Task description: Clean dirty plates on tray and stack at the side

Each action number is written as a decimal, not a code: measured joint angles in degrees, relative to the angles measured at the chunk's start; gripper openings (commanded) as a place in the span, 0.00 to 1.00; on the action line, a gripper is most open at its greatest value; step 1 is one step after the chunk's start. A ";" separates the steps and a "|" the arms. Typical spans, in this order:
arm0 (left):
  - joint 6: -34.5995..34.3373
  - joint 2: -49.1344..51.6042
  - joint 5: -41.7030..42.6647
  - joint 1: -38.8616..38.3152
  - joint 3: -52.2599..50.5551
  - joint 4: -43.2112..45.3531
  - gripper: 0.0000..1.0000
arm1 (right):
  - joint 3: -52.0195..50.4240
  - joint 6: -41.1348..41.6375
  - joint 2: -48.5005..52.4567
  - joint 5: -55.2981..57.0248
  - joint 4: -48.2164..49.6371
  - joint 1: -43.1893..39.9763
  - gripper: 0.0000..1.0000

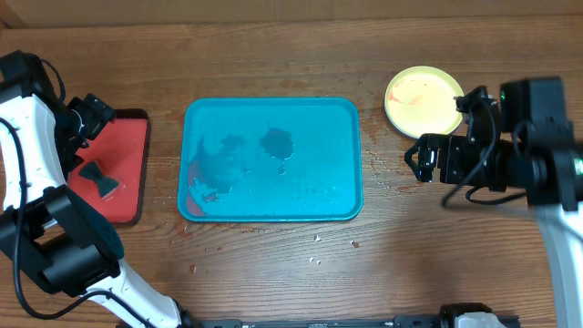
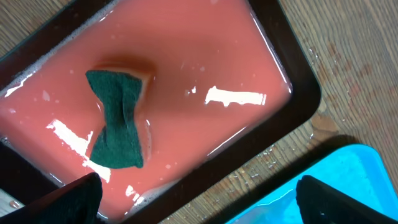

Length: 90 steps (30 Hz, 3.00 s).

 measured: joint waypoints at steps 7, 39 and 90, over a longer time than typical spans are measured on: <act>0.00 0.00 0.22 0.00 0.00 -0.02 1.00 | -20.04 -1.57 -24.48 -0.28 18.29 0.63 1.00; 0.00 0.00 0.22 0.00 0.00 -0.02 1.00 | -81.59 -2.19 -69.18 2.58 77.33 -0.04 1.00; 0.00 0.00 0.28 0.00 0.00 -1.53 1.00 | -84.21 -2.19 -69.20 10.78 75.03 -0.07 1.00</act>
